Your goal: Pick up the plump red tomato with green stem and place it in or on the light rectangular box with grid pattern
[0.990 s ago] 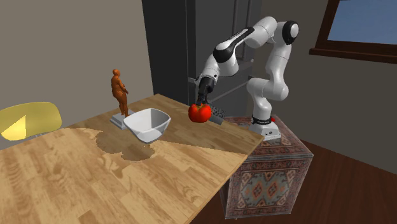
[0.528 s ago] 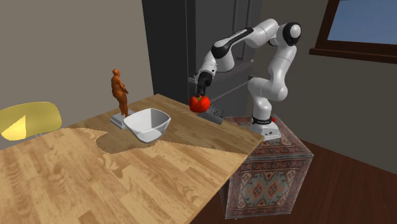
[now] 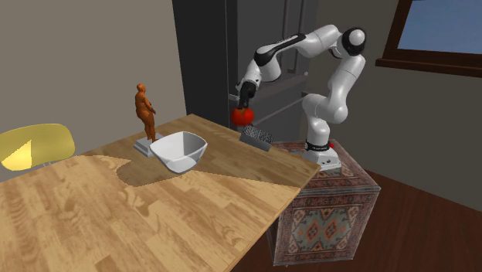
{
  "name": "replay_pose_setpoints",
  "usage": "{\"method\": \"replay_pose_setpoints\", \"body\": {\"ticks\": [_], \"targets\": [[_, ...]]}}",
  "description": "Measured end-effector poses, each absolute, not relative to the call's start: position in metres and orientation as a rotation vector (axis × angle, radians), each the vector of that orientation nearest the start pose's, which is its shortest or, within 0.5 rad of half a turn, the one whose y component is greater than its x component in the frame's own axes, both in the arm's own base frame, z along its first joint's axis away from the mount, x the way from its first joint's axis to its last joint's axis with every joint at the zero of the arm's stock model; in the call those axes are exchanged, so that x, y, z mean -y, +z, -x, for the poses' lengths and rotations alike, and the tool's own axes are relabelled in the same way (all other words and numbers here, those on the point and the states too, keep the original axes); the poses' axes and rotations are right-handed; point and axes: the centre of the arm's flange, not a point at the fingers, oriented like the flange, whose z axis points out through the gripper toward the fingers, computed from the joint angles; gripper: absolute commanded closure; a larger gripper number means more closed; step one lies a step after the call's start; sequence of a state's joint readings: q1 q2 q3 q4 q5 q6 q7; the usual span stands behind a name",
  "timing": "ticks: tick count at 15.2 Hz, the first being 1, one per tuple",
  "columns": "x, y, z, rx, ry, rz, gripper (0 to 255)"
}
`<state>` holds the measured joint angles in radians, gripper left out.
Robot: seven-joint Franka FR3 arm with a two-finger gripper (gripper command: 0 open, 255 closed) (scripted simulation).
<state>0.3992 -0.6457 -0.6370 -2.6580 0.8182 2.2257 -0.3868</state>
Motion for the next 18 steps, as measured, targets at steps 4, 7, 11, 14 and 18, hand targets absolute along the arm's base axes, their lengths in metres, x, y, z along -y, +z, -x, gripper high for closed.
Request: {"method": "replay_pose_setpoints", "body": {"ticks": [4, 7, 11, 14, 18], "targets": [[0.118, 0.433, -0.373, -0.299, -0.332, 2.115, 255], [0.157, 0.436, -0.371, -0.299, -0.332, 2.115, 255], [0.180, 0.425, -0.369, -0.299, -0.331, 2.115, 255], [0.180, 0.409, -0.370, -0.299, -0.331, 2.115, 255], [0.181, 0.387, -0.369, -0.299, -0.331, 2.116, 255]]}}
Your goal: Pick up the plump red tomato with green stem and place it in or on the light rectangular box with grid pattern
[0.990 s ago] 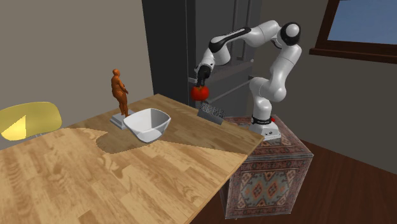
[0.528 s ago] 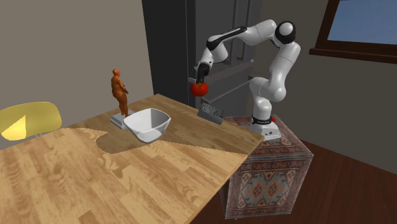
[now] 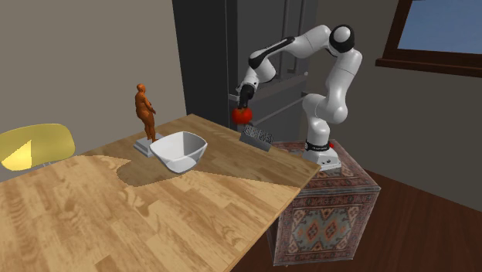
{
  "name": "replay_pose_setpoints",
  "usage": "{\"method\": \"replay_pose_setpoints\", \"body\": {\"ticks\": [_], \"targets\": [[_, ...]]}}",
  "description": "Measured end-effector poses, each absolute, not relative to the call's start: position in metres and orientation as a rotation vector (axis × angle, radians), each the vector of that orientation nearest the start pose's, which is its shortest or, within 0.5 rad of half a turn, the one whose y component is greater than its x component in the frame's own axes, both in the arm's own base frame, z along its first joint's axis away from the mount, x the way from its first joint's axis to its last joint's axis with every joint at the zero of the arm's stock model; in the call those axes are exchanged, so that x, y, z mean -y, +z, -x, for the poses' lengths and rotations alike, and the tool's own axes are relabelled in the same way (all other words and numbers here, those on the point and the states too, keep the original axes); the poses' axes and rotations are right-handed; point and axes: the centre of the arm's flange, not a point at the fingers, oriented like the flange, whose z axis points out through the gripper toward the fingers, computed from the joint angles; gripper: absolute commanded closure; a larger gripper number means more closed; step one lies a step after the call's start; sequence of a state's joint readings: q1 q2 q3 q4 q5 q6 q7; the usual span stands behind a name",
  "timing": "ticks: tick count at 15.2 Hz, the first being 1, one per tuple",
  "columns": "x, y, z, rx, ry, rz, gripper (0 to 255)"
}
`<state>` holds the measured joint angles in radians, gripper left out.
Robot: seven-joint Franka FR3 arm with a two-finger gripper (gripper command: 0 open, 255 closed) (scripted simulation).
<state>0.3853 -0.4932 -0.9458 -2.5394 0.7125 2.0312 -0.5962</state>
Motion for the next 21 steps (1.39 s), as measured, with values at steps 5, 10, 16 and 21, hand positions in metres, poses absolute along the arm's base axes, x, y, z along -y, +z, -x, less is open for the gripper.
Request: {"method": "replay_pose_setpoints", "body": {"ticks": [5, 10, 16, 21], "targets": [[0.181, 0.362, -0.370, -0.298, -0.330, 2.116, 255], [0.181, 0.359, -0.370, -0.298, -0.331, 2.116, 255], [0.181, 0.359, -0.370, -0.298, -0.331, 2.116, 0], [0.203, 0.373, -0.361, -0.299, -0.333, 2.115, 0]]}}
